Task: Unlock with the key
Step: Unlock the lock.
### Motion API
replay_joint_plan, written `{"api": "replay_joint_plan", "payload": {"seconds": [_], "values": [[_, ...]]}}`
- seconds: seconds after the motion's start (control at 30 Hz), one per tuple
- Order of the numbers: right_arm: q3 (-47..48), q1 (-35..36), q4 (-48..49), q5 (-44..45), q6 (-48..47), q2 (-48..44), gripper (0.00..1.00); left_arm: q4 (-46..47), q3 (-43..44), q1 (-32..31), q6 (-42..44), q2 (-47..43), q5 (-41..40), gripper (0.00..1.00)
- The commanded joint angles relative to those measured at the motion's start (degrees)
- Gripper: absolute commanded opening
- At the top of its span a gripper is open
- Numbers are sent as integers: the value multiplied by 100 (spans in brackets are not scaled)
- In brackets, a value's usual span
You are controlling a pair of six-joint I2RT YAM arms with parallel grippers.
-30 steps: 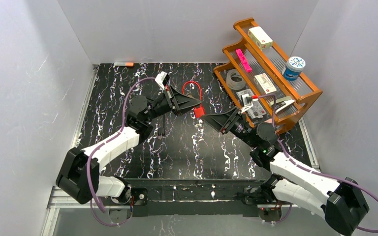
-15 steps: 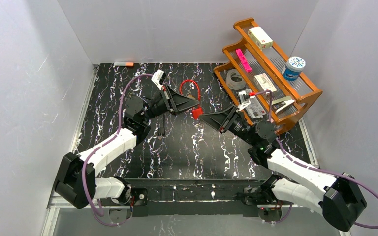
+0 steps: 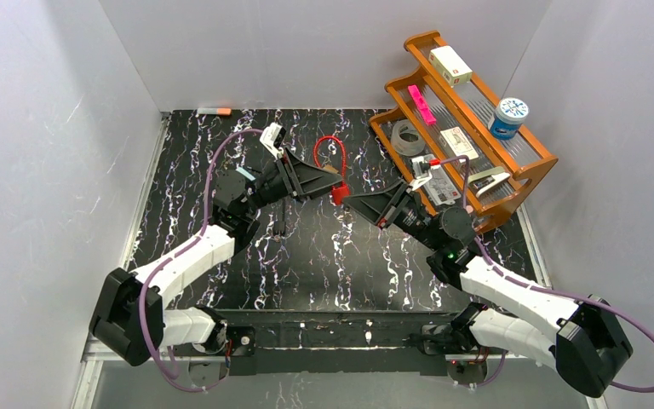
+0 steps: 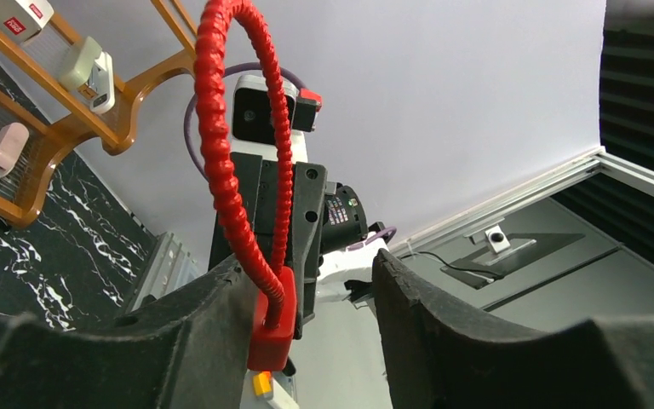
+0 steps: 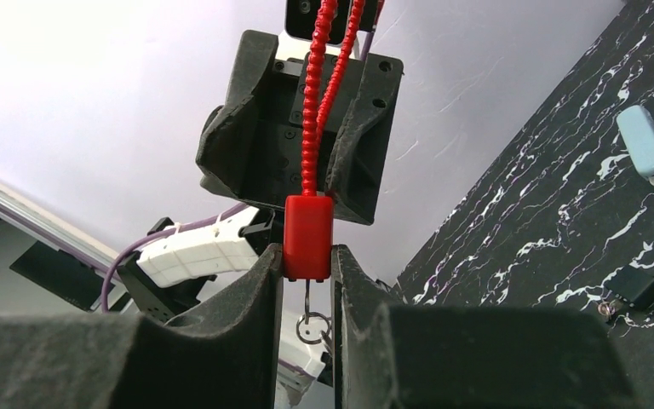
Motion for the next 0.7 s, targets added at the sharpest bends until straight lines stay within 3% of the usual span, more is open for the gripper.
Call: {"api": "replay_joint_plan", "payload": {"seconds": [0.0, 0.2, 0.33, 0.43, 0.5, 0.67], "values": [[170, -21, 539, 326, -36, -67, 12, 199, -120, -31, 87, -244, 130, 50], [268, -16, 532, 157, 18, 140, 12, 174, -154, -108, 43, -144, 193, 47], [295, -18, 578, 147, 20, 238, 11, 44, -105, -156, 67, -44, 218, 32], [300, -17, 588, 163, 3, 242, 11, -117, -70, -172, 177, -42, 224, 28], [315, -21, 564, 184, -4, 245, 11, -215, -47, -187, 266, -30, 247, 31], [362, -17, 471, 241, -7, 264, 11, -437, -81, -209, 419, -7, 259, 52]]}}
